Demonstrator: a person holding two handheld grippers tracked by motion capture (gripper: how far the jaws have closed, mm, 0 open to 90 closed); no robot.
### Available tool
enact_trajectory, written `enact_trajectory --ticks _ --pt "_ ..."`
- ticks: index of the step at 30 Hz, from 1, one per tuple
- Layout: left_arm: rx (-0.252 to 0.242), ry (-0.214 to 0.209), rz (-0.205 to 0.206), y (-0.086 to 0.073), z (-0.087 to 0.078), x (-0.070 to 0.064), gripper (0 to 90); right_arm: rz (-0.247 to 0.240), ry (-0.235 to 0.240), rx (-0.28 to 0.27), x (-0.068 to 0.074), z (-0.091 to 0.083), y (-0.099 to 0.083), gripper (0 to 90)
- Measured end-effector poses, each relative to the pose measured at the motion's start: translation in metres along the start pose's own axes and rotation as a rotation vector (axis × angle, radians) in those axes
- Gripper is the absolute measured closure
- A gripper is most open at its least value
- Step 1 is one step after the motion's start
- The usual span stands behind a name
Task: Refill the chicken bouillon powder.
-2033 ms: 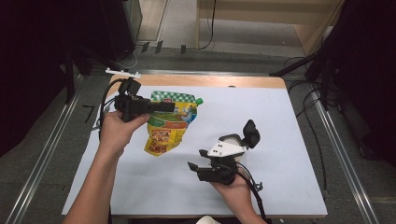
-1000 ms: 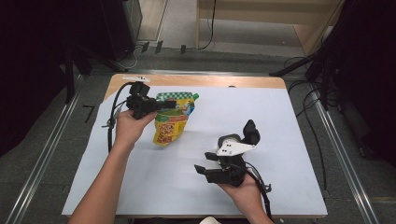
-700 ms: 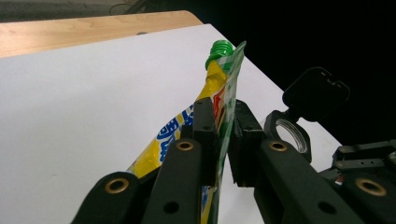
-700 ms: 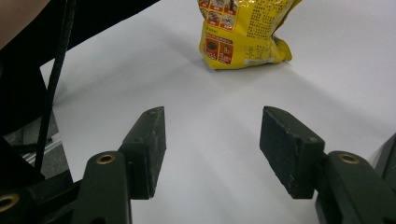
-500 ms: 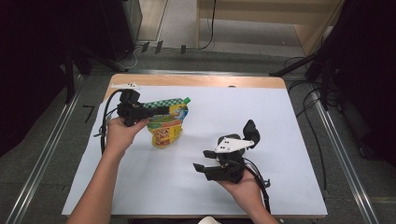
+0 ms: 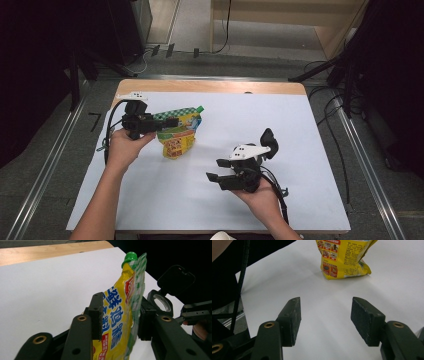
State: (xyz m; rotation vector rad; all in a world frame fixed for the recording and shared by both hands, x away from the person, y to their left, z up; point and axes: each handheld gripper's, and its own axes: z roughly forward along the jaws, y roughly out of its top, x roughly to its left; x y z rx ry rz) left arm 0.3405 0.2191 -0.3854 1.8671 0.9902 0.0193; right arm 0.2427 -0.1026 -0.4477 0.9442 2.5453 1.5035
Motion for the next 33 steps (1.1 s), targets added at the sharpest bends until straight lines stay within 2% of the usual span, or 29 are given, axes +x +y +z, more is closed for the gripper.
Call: enact_trajectory --ticks 4,9,14,17,23,26,28,33 --pt "0.011 0.015 -0.006 -0.001 -0.003 -0.003 55.9 0.002 0.001 0.003 -0.001 -0.002 0.001 43.7" --pt "-0.003 0.032 -0.01 -0.001 -0.004 -0.007 50.9 0.011 -0.002 0.005 -0.004 -0.005 0.001 44.3" --pt "0.023 0.056 0.011 -0.005 -0.004 -0.013 47.2 0.016 -0.006 0.006 -0.006 -0.01 0.003 45.5" --pt "0.039 0.066 0.022 -0.008 -0.006 -0.016 45.6 0.024 -0.005 0.005 -0.008 -0.014 0.003 46.2" --pt "0.032 0.068 0.02 -0.016 -0.014 -0.02 42.5 0.03 -0.005 0.013 -0.012 -0.021 0.005 49.7" --pt "0.038 0.075 0.019 -0.023 -0.019 -0.02 41.7 0.055 0.003 0.014 -0.017 -0.028 0.007 51.6" --pt "0.037 0.079 0.007 -0.027 -0.022 -0.019 41.5 0.062 -0.001 0.001 -0.021 -0.033 0.008 52.3" --pt "0.042 0.09 0.008 -0.036 -0.027 -0.015 41.4 0.079 -0.011 -0.017 -0.03 -0.044 0.011 56.7"
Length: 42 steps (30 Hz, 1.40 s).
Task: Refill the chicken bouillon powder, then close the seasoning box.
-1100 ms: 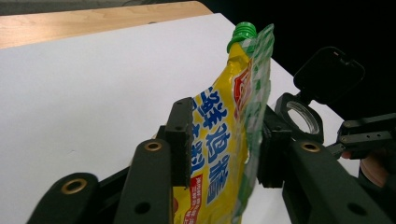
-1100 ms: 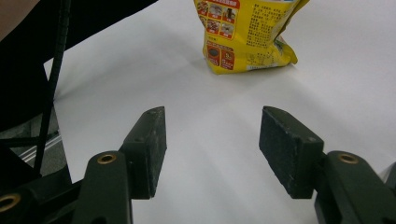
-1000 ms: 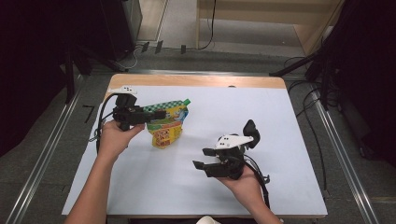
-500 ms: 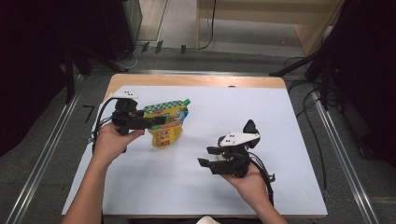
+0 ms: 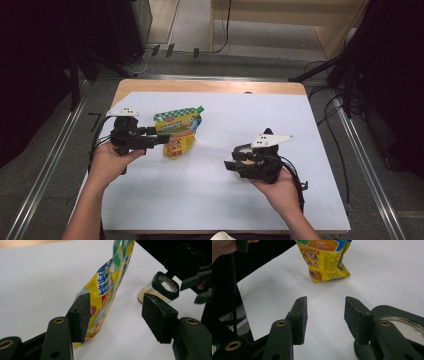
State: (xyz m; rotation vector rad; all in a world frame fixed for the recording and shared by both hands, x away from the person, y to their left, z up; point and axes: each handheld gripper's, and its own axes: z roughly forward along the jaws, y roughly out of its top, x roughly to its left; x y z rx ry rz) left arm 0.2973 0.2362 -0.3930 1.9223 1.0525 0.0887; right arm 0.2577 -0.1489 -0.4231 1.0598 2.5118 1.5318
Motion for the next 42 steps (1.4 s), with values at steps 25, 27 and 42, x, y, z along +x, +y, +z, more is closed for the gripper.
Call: enact_trajectory --ticks 25,27,42 --pt "0.007 0.033 -0.038 -0.032 -0.011 0.026 40.8 0.114 -0.097 -0.087 -0.046 -0.077 0.015 90.0" --pt "0.009 0.038 -0.032 -0.033 -0.011 0.027 40.6 0.133 -0.105 -0.105 -0.051 -0.083 0.014 90.0" --pt "0.005 0.048 -0.036 -0.036 -0.008 0.031 40.0 0.178 -0.203 -0.096 -0.075 -0.095 0.003 90.0"
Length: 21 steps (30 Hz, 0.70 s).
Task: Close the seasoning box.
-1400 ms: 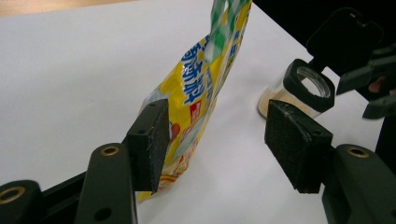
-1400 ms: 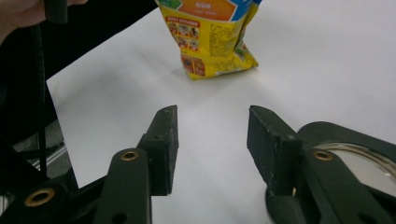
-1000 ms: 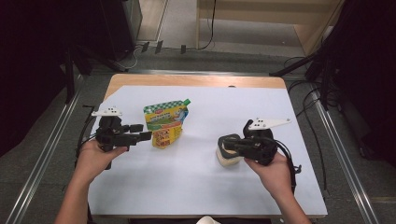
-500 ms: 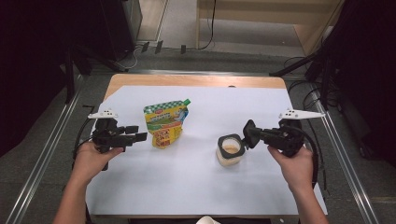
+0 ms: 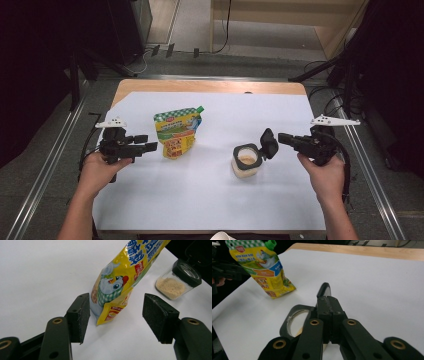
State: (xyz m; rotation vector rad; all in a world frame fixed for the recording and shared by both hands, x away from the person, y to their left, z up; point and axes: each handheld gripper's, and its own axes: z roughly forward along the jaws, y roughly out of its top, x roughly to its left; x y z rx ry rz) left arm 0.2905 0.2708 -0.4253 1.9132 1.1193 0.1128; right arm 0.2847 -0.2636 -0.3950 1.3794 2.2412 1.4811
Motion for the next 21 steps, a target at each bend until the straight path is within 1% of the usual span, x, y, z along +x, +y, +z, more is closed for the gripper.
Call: enact_trajectory --ticks 2,4,9,11,16,18,21 --pt "-0.002 0.002 -0.002 0.0 0.0 0.0 40.0 0.004 -0.001 0.004 -0.002 0.002 -0.002 90.0" --pt "0.001 0.0 -0.001 0.0 0.0 0.001 39.9 0.01 -0.001 0.02 -0.004 0.007 -0.004 90.0" --pt "0.003 0.005 -0.002 -0.001 0.001 0.002 39.9 0.005 0.006 0.043 -0.002 0.017 -0.007 90.0" --pt "0.004 0.006 -0.005 -0.001 0.001 0.002 39.9 0.001 -0.002 0.058 -0.001 0.023 -0.009 90.0" --pt "0.003 0.002 -0.006 -0.001 0.002 0.002 39.9 0.025 0.011 0.071 -0.003 0.031 -0.014 90.0" --pt "0.006 -0.001 -0.003 0.0 0.003 0.003 39.9 0.04 0.025 0.076 -0.004 0.033 -0.015 90.0" --pt "0.007 -0.001 -0.006 0.0 0.004 0.003 39.9 0.039 0.025 0.084 -0.003 0.035 -0.017 90.0"
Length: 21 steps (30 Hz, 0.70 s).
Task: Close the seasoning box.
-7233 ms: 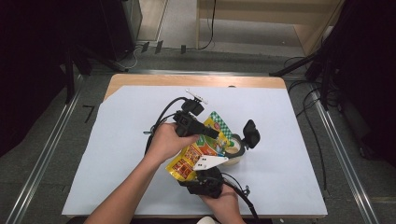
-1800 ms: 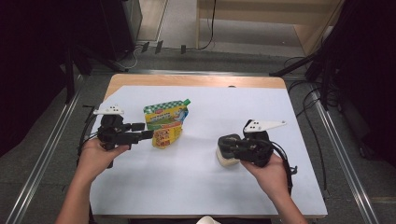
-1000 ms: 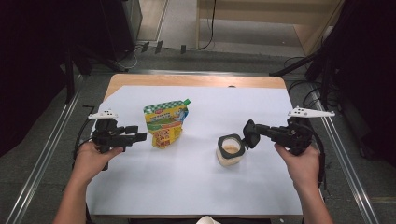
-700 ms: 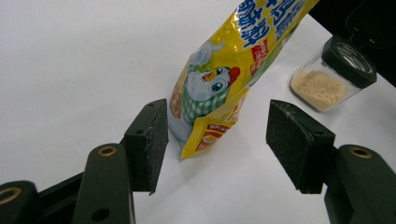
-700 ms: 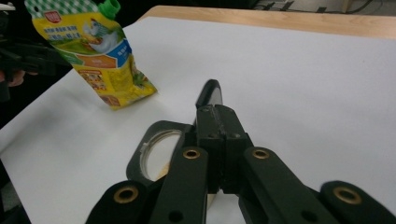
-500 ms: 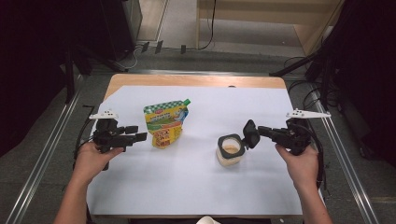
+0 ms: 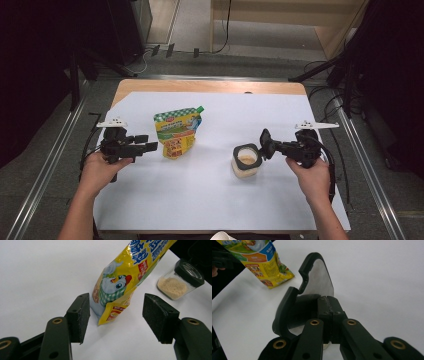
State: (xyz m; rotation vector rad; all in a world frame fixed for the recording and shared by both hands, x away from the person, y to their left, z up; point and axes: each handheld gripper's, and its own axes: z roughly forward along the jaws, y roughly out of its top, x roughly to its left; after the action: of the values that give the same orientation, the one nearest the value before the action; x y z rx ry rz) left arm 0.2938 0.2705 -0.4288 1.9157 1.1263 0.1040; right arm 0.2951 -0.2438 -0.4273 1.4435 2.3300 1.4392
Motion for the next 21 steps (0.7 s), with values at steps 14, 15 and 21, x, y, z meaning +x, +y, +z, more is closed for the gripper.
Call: enact_trajectory --ticks 14,15,21 --pt "0.0 0.003 -0.005 -0.001 0.0 0.002 40.0 -0.027 0.019 0.027 0.011 0.013 -0.001 90.0" --pt "0.001 0.003 -0.005 -0.001 0.0 0.002 40.0 -0.033 0.023 0.029 0.013 0.015 -0.001 90.0" --pt "0.003 0.005 -0.006 -0.001 0.0 0.002 40.0 -0.062 0.043 0.067 0.023 0.027 -0.003 90.0"
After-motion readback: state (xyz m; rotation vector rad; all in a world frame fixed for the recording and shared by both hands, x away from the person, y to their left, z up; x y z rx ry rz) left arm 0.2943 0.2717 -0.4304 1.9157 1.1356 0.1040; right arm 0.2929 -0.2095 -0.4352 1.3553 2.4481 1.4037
